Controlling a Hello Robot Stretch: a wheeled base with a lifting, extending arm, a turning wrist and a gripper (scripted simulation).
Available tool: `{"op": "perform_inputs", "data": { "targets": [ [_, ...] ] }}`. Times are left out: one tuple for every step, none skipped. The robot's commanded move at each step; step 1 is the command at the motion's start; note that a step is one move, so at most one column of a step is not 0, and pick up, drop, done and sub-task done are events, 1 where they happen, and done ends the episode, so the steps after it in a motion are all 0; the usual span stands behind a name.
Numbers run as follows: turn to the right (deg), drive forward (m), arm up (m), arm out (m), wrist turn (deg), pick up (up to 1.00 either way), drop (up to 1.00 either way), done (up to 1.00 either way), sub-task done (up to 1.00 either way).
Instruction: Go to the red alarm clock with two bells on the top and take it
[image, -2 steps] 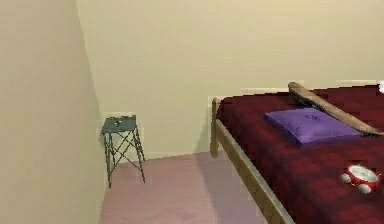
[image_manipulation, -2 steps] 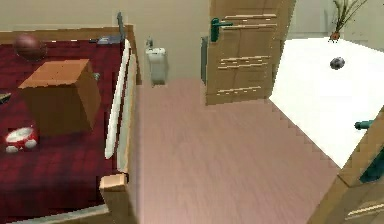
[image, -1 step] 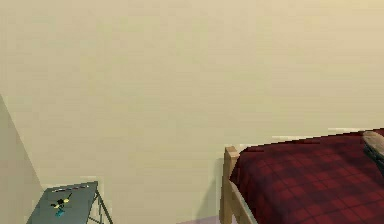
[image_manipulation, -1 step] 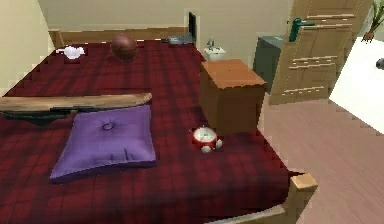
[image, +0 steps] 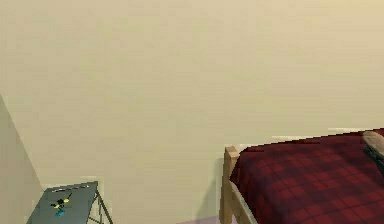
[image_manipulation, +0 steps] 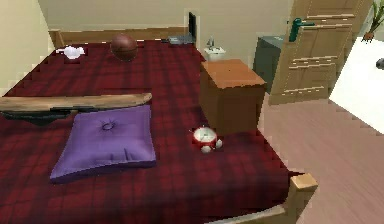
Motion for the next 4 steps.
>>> {"op": "perform_inputs", "data": {
  "targets": [
    [0.0,0.0,0.38,0.0,0.0,0.0,0.0,0.0,0.0],
    [0.0,0.0,0.0,0.34,0.0,0.0,0.0,0.0,0.0],
    [0.0,0.0,0.0,0.0,45.0,0.0,0.0,0.0,0.0],
    [0.0,0.0,0.0,0.0,45.0,0.0,0.0,0.0,0.0]
  ]
}}
